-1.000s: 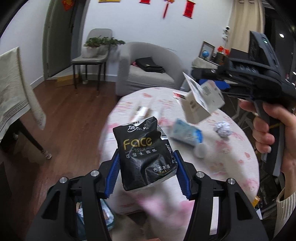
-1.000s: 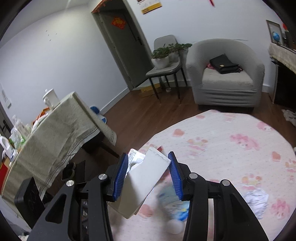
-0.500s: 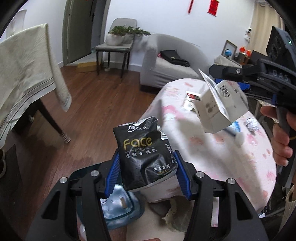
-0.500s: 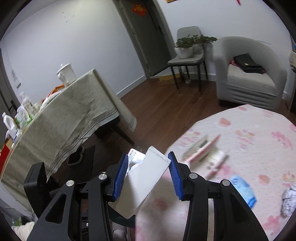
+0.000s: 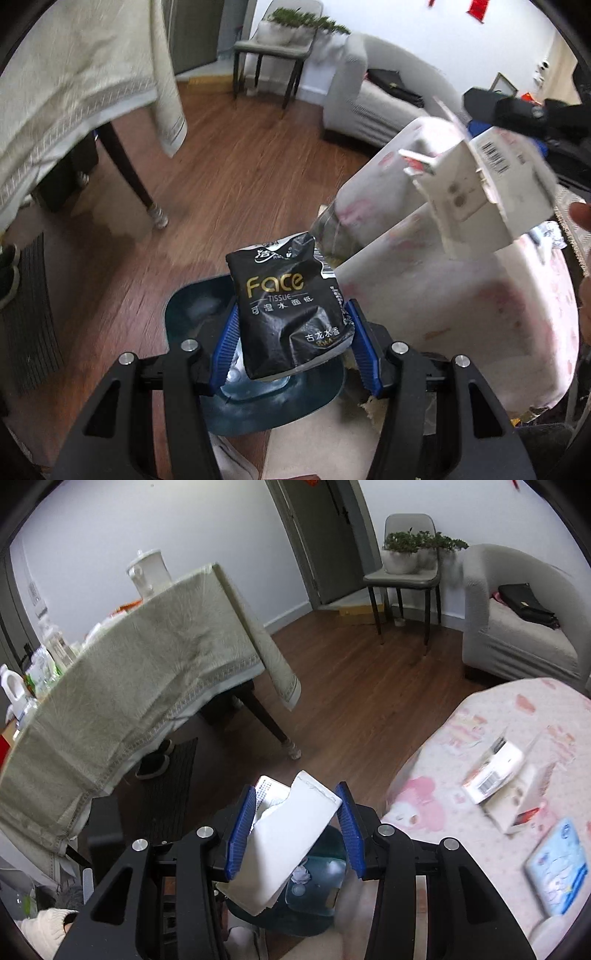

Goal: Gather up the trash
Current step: 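Carry the black packet and white carton over the teal bin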

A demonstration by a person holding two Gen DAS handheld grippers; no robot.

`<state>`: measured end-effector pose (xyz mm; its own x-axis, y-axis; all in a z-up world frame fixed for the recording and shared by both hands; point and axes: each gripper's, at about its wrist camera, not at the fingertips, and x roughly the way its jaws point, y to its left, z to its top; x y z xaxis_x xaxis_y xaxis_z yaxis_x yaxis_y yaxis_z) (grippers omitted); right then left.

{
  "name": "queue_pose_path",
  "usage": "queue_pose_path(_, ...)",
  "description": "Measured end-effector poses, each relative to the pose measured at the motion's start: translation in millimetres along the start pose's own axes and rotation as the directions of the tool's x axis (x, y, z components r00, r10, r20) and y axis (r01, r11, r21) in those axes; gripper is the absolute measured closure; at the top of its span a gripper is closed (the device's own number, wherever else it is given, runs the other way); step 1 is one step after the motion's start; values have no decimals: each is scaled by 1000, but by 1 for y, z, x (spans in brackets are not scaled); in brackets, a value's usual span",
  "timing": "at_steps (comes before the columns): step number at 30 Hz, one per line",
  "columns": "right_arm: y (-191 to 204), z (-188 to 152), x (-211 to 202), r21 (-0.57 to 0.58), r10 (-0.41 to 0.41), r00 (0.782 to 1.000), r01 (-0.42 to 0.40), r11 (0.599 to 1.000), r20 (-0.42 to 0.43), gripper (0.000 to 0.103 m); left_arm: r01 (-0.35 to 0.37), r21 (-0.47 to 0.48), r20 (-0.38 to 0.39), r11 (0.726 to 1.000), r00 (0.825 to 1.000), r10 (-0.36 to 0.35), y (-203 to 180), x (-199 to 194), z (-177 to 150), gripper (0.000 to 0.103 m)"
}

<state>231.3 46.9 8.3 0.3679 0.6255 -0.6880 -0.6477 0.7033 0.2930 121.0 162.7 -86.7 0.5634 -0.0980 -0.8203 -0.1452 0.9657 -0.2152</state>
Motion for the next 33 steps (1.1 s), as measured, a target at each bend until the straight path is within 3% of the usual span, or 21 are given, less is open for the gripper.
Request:
queue_pose_path(9, 22, -14, 45, -55, -47, 995, 43, 998, -85, 58, -59, -7, -132, 998, 990, 58, 34, 40, -25, 44)
queue_pose_path(16, 32, -23, 67, -89, -65, 990, 54, 995, -128, 58, -54, -44, -227, 998, 973, 42, 52, 66, -40, 43)
queue_pose_path(19, 37, -27, 78, -105, -72, 986, 57, 993, -151, 58, -63, -51, -266, 997, 963, 48, 59, 79, -49, 38)
queue_pose_path(24, 37, -32, 95, -114, -88, 980, 68, 991, -179, 58, -84, -51, -272, 995, 960, 67, 67, 80, -53, 29)
queue_pose_path(33, 45, -51, 137, -140, -110, 961, 76, 987, -255, 58, -96, -68, -215, 993, 973, 79, 87, 52, -50, 27)
